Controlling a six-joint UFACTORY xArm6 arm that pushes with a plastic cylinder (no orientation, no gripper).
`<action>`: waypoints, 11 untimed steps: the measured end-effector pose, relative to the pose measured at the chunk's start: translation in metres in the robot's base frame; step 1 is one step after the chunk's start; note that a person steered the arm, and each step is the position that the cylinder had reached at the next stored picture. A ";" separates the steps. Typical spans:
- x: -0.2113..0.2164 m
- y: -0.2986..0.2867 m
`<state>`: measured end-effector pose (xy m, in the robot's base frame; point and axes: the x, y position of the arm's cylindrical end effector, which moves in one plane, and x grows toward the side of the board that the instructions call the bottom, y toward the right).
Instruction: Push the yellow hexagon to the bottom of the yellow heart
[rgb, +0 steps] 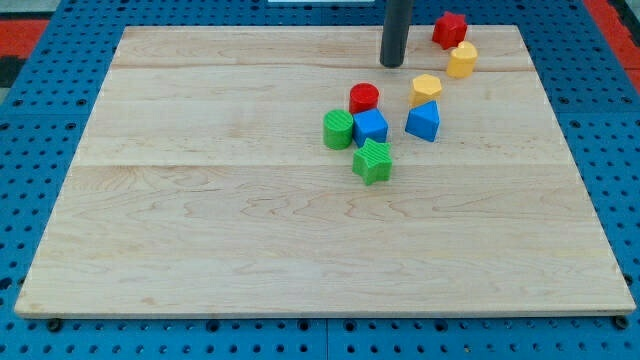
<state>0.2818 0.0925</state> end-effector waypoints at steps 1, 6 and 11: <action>0.012 -0.023; 0.047 0.019; 0.062 0.002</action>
